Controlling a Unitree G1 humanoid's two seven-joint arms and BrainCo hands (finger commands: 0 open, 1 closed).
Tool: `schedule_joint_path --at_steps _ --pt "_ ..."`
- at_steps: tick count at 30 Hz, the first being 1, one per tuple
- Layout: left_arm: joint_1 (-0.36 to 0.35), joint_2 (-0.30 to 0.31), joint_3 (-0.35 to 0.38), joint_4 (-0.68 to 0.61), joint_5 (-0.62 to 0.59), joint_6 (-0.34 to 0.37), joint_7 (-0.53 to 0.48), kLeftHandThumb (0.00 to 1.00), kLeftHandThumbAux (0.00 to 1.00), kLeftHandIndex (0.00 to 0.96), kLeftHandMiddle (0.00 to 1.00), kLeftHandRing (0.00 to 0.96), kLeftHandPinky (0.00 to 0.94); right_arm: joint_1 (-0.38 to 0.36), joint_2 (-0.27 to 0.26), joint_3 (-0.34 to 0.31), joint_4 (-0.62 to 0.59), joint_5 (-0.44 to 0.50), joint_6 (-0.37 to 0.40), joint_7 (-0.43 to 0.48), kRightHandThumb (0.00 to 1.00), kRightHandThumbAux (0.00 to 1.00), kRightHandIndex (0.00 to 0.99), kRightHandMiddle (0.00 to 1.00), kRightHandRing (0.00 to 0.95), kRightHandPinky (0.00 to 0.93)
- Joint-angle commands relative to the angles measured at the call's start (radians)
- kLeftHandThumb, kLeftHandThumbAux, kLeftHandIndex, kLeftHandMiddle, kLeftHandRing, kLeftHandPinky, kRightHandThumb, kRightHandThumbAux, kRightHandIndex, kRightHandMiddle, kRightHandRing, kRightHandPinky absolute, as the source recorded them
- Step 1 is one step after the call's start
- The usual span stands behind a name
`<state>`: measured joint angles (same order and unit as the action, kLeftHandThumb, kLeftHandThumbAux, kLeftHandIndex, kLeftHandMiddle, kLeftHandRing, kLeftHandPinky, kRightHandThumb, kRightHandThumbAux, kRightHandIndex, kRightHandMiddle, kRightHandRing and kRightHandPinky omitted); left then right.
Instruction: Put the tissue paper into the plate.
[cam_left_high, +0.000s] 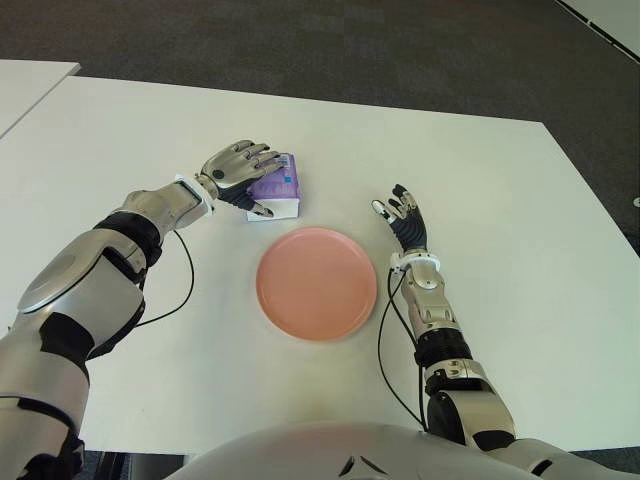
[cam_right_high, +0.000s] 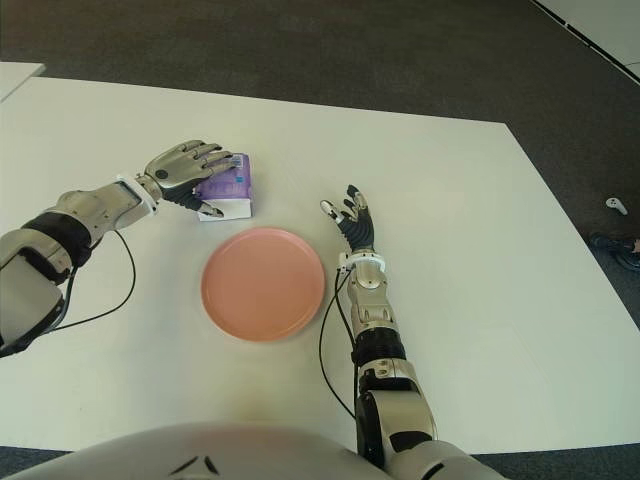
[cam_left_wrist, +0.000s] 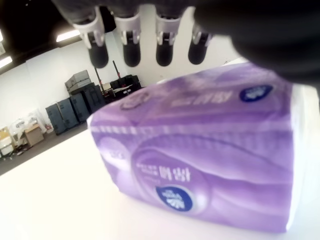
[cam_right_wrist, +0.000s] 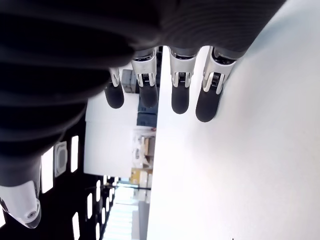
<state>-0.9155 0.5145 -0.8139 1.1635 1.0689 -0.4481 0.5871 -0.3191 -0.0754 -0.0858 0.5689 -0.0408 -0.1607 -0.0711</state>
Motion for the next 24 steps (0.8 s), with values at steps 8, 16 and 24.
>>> schedule_joint_path --at_steps 8,16,24 --pt "0.025 -0.043 -0.026 0.069 0.006 -0.011 -0.048 0.067 0.242 0.000 0.000 0.000 0.000 0.057 0.005 0.007 0.020 0.004 0.052 0.012 0.169 0.582 0.092 0.100 0.095 0.136" --pt "0.031 -0.062 -0.044 0.094 0.007 -0.003 -0.052 0.060 0.241 0.000 0.000 0.000 0.000 0.058 0.005 0.008 0.017 0.003 0.056 0.011 0.167 0.580 0.093 0.100 0.095 0.136" --pt "0.040 -0.077 -0.052 0.106 0.000 0.001 -0.050 0.039 0.251 0.000 0.000 0.000 0.000 0.056 0.005 0.009 0.019 0.003 0.055 0.012 0.166 0.578 0.094 0.102 0.095 0.134"
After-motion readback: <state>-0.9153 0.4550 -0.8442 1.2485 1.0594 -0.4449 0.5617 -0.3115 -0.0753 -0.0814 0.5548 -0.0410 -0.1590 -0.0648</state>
